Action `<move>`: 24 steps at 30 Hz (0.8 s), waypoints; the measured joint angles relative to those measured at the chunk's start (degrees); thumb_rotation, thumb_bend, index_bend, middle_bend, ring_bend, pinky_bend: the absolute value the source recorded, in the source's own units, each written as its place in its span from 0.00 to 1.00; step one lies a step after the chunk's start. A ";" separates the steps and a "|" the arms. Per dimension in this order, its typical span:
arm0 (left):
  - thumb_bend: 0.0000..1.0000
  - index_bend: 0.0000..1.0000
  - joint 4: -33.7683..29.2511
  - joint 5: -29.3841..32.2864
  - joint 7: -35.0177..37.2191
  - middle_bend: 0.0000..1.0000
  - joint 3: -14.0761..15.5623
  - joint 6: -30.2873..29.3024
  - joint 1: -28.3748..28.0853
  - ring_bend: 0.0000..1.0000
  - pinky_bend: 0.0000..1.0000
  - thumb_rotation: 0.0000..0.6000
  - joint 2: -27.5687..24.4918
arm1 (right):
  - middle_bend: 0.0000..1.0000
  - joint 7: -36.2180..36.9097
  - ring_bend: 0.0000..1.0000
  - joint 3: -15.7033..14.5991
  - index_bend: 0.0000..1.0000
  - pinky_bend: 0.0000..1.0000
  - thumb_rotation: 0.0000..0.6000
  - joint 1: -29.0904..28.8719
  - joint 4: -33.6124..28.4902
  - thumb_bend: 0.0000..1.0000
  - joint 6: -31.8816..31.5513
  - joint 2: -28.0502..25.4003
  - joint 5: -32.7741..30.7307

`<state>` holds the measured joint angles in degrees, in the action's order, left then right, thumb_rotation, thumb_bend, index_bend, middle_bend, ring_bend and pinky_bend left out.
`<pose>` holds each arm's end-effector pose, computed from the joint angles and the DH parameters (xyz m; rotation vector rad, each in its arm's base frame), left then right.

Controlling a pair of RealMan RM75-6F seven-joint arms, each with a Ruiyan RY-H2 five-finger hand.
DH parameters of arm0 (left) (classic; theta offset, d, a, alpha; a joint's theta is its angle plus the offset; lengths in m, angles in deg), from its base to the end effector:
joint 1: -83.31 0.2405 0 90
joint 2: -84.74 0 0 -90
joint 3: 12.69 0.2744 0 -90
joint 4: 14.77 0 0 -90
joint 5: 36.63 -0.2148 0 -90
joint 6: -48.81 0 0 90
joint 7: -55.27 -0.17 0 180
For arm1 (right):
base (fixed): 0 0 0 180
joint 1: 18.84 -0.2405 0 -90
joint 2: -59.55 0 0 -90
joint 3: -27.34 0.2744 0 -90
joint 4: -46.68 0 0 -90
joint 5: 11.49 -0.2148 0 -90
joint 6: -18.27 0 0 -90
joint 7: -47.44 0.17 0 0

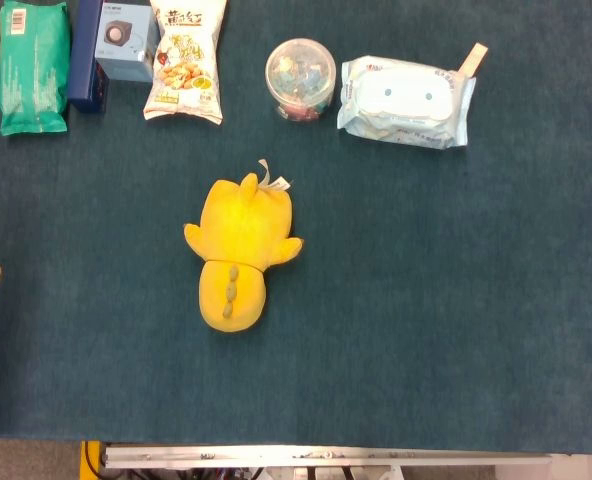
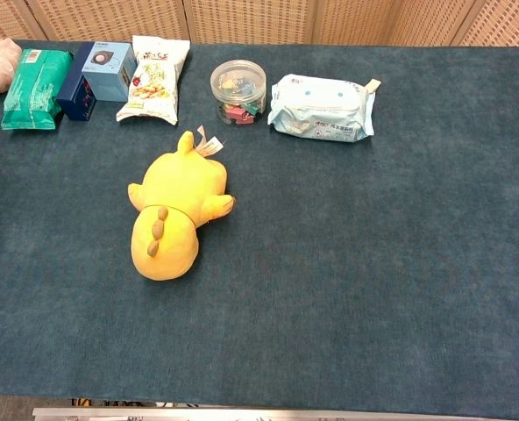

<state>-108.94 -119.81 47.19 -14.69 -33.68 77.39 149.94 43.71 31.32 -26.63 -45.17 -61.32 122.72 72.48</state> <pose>-0.3289 0.2106 0.1463 -1.4258 -0.8890 -0.7922 -0.3309 -0.2299 0.1600 1.4524 -0.8730 0.8175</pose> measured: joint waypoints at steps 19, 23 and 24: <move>0.19 0.26 -0.25 -3.90 5.60 0.30 0.67 1.90 -2.01 0.25 0.13 1.00 -0.67 | 0.36 1.19 0.33 0.94 0.26 0.39 1.00 -0.67 -0.89 0.16 -0.28 -2.00 0.16; 0.19 0.25 -0.40 -5.84 9.40 0.30 0.62 3.44 -3.88 0.25 0.13 1.00 -1.02 | 0.36 1.53 0.33 1.59 0.26 0.39 1.00 -1.39 -2.02 0.16 -0.06 -3.20 0.38; 0.19 0.25 -0.37 -6.34 10.42 0.30 0.60 3.83 -4.38 0.25 0.13 1.00 -1.06 | 0.36 1.60 0.33 1.80 0.26 0.39 1.00 -1.63 -2.38 0.16 0.01 -3.58 0.44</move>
<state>-109.31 -126.15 57.61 -14.09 -29.85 73.01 148.88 45.31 33.13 -28.26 -47.55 -61.31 119.14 72.93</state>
